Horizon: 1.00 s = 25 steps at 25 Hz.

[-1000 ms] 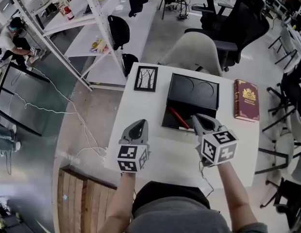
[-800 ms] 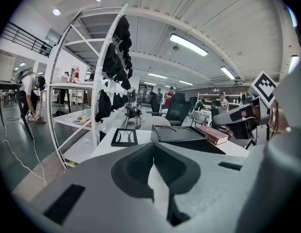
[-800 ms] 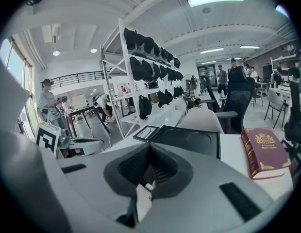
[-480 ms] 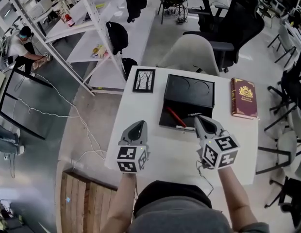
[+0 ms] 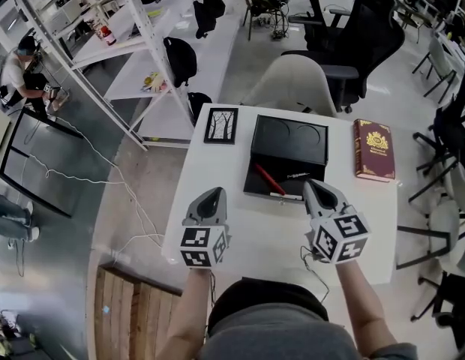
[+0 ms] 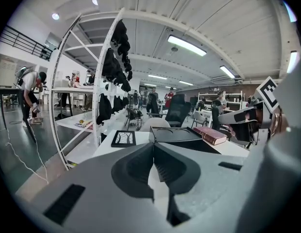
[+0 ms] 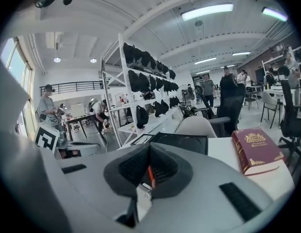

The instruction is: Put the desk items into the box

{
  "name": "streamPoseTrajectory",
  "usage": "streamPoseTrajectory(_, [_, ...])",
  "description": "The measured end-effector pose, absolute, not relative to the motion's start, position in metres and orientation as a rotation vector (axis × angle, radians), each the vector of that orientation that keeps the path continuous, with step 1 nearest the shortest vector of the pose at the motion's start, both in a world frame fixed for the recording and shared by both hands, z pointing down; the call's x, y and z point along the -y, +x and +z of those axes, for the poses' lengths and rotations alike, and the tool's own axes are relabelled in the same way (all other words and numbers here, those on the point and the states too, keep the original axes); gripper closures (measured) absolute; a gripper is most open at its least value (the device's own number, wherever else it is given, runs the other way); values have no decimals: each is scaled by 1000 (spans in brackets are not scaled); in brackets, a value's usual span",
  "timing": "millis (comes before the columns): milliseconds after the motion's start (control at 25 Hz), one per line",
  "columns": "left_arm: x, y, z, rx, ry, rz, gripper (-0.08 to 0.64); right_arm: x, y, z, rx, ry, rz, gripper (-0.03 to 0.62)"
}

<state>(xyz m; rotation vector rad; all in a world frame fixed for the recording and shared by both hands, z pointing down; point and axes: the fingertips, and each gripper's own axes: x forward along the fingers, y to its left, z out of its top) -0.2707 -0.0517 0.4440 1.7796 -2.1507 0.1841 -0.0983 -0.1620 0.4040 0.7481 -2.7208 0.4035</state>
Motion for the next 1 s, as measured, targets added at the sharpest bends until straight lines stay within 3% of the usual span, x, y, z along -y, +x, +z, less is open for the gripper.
streamPoseTrajectory(1000, [57, -260, 438, 2160, 1788, 191, 552, 165, -82, 404, 2737, 773, 413, 589])
